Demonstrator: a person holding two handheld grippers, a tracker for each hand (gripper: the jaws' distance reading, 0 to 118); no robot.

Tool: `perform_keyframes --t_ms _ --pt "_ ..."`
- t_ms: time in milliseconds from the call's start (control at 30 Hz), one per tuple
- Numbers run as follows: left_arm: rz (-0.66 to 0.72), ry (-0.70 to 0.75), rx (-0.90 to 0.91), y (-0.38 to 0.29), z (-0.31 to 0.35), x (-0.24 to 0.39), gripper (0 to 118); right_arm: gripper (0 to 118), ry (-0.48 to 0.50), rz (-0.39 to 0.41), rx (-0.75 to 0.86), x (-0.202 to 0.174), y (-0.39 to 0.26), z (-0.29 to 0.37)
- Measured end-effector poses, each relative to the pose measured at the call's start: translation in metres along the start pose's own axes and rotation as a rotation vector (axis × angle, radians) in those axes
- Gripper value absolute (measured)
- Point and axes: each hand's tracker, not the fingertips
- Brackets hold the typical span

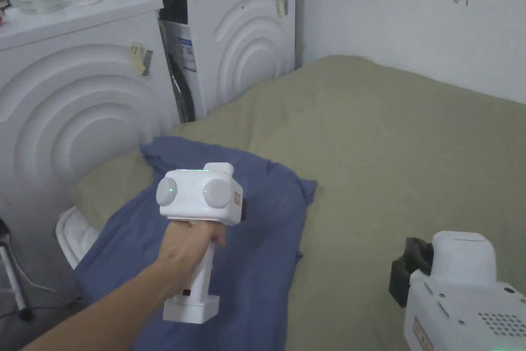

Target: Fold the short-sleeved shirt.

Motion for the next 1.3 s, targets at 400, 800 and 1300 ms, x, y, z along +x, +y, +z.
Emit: perform_keyframes --t_ms 400,800,1300 --pt "-0.049 0.021 -0.14 -0.003 -0.082 0.001 98 8 -0.032 -0.025 -0.075 0.023 -0.026 -0.016" --pt "-0.176 -0.067 0.144 -0.019 0.092 0.068 2 8 -0.191 -0.063 -0.043 0.091 -0.011 0.066" --pt "-0.449 -0.566 0.172 -0.045 0.216 0.341 2 8 -0.557 -0.156 0.06 0.24 -0.033 0.273"
